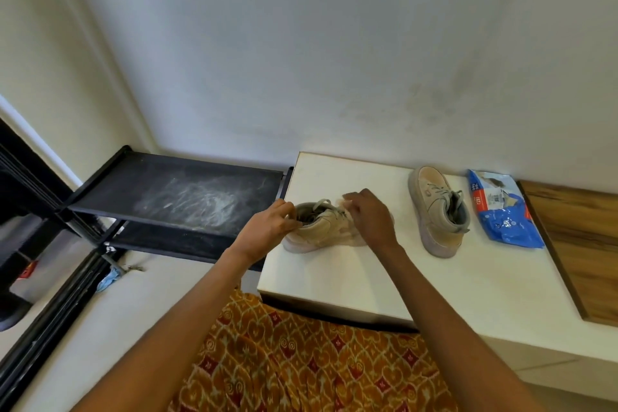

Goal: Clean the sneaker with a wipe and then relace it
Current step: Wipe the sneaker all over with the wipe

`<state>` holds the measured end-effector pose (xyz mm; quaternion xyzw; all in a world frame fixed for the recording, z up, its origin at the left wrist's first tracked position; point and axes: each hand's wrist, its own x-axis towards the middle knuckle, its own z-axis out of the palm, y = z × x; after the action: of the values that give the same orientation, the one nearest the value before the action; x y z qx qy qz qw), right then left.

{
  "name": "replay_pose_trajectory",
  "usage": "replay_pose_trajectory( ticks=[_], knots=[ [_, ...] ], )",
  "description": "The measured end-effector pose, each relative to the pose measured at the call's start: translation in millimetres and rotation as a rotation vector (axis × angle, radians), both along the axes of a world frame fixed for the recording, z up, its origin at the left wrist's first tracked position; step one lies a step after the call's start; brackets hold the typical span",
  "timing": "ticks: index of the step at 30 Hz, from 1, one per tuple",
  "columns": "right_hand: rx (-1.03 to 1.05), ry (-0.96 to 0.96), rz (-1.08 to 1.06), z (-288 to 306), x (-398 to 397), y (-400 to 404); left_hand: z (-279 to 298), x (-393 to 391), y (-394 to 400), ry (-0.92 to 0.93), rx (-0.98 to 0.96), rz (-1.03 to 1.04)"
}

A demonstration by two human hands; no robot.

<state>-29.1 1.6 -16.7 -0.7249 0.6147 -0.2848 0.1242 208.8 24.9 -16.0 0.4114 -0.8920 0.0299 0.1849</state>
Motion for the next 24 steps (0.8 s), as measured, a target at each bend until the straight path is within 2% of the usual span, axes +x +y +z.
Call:
replay_pose_trajectory(
  ticks=[2, 4, 7, 11, 15, 17, 20, 24],
  knots=[
    [0.021, 0.021, 0.080, -7.0, 6.2, 8.2, 3.2, 2.2, -1.1, -0.057, -0.038, 0.019],
    [0.029, 0.062, 0.066, -11.6, 2.0, 10.9, -0.6, -1.7, 3.8, -0.073, -0.070, 0.080],
    [0.052, 0.243, -0.019, -18.2, -23.5, 11.2, -14.3, -13.1, 17.3, -0.003, -0.060, 0.192],
    [0.122, 0.250, -0.131, -19.8, -41.8, 5.7, -13.2, -31.1, 26.4, 0.056, -0.067, 0.267],
    [0.131, 0.133, -0.281, -17.8, -18.2, 7.0, -15.3, -49.5, 38.2, 0.077, -0.052, 0.371],
    [0.117, 0.124, -0.240, -23.2, -15.5, 23.3, -26.2, -52.8, 40.5, 0.092, 0.000, 0.426],
    [0.050, 0.211, -0.091, -28.7, -35.8, 42.0, -36.3, -55.3, 42.3, -0.005, -0.010, 0.456],
    [-0.058, 0.371, -0.081, -24.1, -56.8, 29.2, -34.4, -62.5, 46.4, -0.053, -0.050, 0.422]
  ],
)
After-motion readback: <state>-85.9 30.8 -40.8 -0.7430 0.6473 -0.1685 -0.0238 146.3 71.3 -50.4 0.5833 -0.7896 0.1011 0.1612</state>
